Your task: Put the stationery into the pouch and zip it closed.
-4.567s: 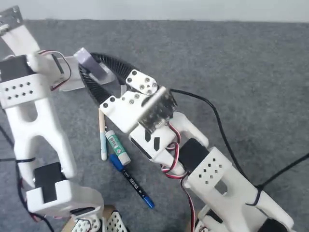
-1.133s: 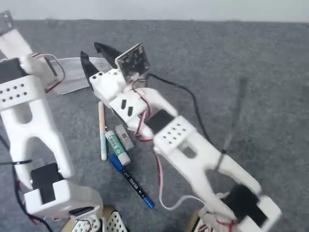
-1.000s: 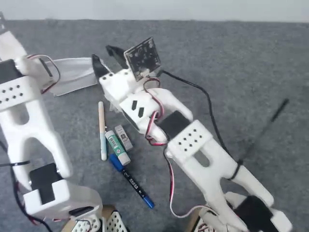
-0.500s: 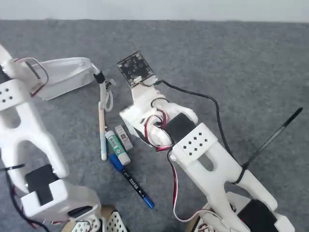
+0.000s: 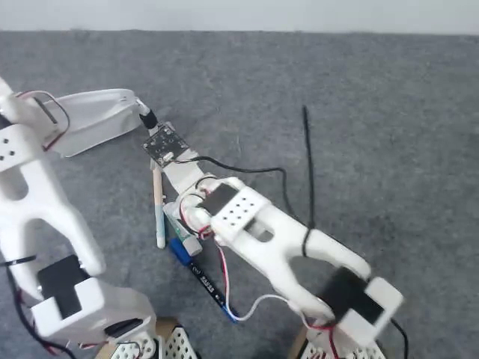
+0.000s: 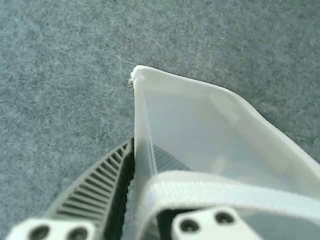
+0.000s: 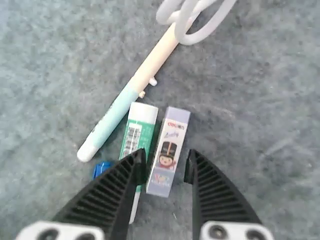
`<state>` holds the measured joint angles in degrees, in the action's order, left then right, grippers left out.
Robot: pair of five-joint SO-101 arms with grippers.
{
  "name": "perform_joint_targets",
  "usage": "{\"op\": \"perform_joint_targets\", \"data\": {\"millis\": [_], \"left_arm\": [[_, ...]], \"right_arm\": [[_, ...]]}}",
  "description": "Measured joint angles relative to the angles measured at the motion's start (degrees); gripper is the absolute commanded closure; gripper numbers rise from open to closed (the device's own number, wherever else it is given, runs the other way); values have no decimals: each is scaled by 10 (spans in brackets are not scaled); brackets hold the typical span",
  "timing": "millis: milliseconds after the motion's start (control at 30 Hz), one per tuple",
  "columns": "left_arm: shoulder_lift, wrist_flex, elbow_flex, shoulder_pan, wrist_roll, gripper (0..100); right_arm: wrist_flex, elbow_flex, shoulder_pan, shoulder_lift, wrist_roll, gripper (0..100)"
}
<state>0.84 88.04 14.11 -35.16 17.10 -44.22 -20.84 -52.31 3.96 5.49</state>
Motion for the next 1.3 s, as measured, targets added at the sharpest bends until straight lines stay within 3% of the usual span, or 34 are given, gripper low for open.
{"op": "perform_joint_targets", "data": {"millis": [667,867,1300], "left_arm": [[0,0,0,0,0,991],[0,0,0,0,0,991],[0,0,0,0,0,991]], "right_arm": [[3,113,3,188,0,876],[-59,135,3,189,-1,997],[-172,149,19,133,-1,993]]}}
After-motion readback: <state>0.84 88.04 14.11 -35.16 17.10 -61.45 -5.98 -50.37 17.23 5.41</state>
